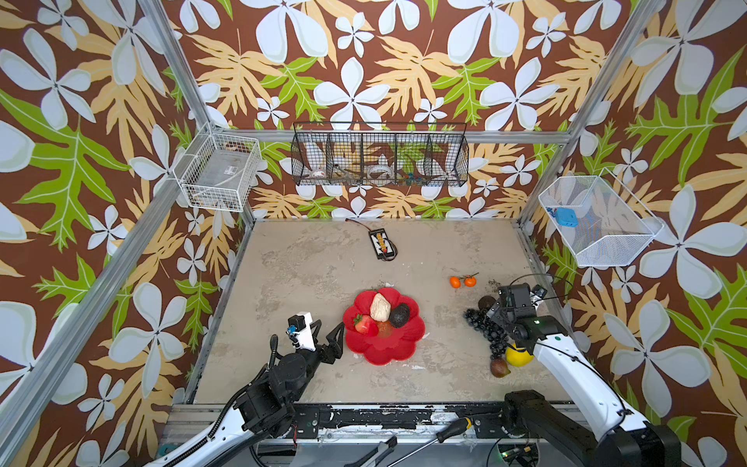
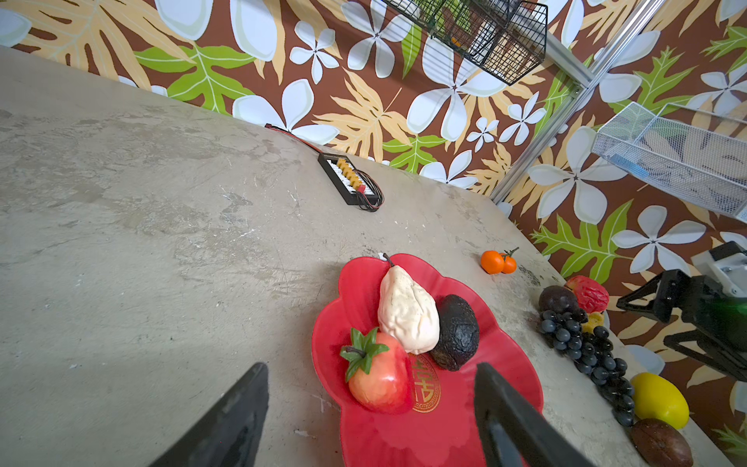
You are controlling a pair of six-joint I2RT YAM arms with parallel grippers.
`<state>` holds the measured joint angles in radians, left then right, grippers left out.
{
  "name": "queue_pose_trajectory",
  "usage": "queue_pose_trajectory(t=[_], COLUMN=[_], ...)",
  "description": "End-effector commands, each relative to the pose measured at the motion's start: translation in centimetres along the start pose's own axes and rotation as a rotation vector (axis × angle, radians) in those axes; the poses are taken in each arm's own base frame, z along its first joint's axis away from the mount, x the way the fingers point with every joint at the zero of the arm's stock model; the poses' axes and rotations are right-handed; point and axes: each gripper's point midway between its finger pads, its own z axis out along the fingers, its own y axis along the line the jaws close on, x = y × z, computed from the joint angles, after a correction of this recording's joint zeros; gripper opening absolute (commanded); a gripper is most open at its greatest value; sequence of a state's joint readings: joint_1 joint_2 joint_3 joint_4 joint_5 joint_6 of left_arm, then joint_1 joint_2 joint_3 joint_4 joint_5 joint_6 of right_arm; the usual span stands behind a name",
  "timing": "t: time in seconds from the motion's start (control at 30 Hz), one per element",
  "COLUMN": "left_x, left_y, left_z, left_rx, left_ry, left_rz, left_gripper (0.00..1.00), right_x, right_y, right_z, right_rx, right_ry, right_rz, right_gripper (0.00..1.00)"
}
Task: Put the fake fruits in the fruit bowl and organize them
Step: 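Draw back the left gripper while the right moves over the yellow pear, then lower the right gripper and grasp the small yellow pear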
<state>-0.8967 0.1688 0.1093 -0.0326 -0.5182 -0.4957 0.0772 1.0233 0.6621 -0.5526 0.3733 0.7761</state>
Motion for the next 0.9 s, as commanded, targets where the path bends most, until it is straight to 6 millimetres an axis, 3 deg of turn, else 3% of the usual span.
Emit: queue_pose_trajectory(t=[0.0, 0.27, 0.87], left_x=[-0.2, -0.1, -0.1], left_y=[0.0, -0.1, -0.1], left_z=[0.0, 0.1, 0.1], left_rx=[-0.001, 0.002, 0.003], left_ry=[-0.009, -0.004, -0.001], left_rz=[-0.006, -0.004, -0.003], left_gripper=[0.80, 0.81, 0.82], right_x=[-1.6, -2.7, -0.9], right_y=[1.6, 1.9, 0.9], right_z=[0.7, 2.3, 6.2], right_rx=[-0.070, -0.028, 0.047], right_ry=[-0.021, -0.029, 0.038], right_rz=[-0.096, -0.152, -0.198], right_gripper=[0.81, 0.59, 0.47])
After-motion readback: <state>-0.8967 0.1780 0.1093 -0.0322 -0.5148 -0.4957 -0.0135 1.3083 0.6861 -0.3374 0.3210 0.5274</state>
